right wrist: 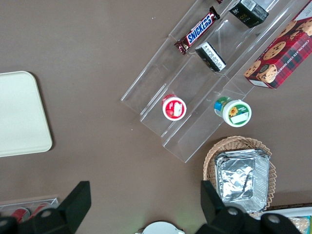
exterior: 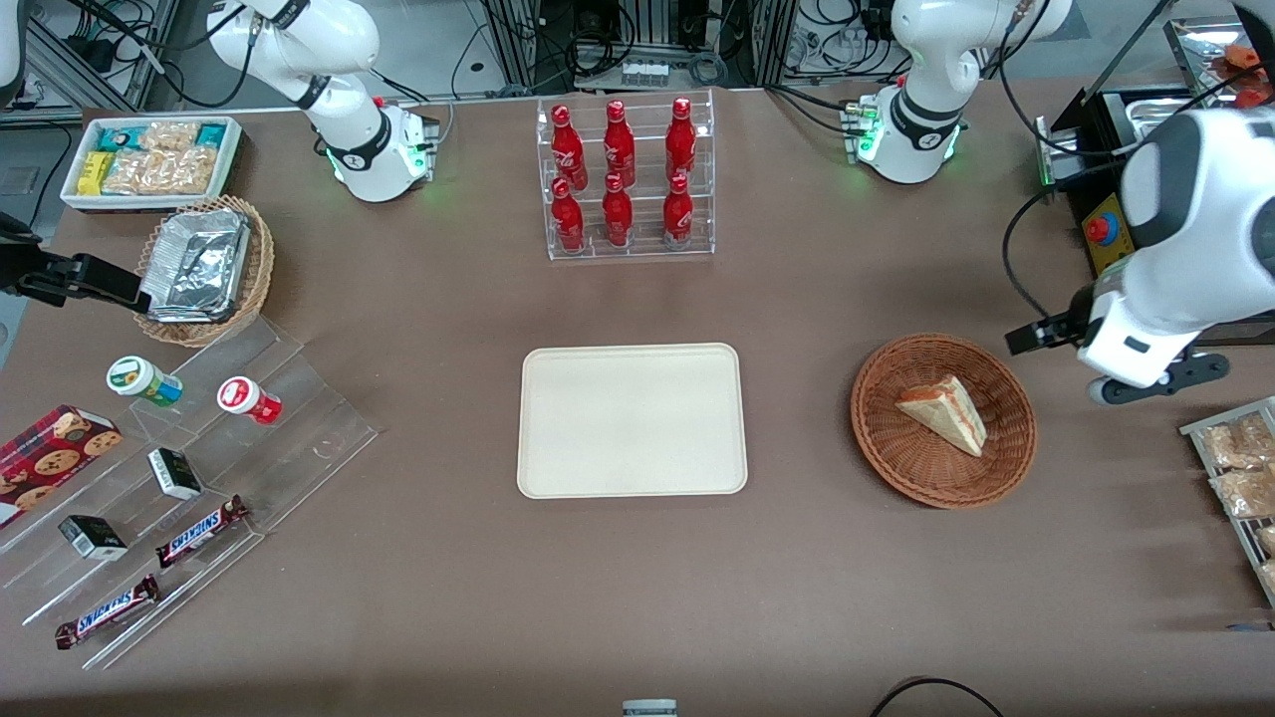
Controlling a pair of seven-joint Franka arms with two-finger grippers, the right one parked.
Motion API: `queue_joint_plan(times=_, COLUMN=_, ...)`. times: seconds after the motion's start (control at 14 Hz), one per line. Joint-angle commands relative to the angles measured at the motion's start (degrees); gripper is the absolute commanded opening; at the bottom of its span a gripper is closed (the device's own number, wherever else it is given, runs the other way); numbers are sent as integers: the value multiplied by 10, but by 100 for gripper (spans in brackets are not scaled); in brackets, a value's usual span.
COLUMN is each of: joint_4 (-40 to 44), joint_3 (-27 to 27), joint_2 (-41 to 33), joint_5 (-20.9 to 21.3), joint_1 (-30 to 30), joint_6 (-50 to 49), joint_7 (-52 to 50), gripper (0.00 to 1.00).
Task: Place sandwich from basket to tray
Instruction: 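Move the left gripper down over the wrapped sandwich in the wicker basket, then close the left gripper on the sandwich's wrapped edge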
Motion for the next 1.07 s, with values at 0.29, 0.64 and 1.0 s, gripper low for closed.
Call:
queue_joint_plan(times=0.29, joint_4=-178, joint_3=-2, joint_2=-34, joint_5=3, joint_1=-11, joint_6=235, joint_7=-250, gripper=100)
queue_joint_plan(times=0.64, joint_4=-200, joint_3=-2, joint_2=17, joint_5=3, joint_1=-21, joint_6=336, joint_7=-319, gripper=100)
queue_joint_plan(times=1.0, joint_4=-218, joint_3=-2, joint_2=55, joint_5=2, joint_1=-21, joint_6=411, joint_7=-333, gripper=100)
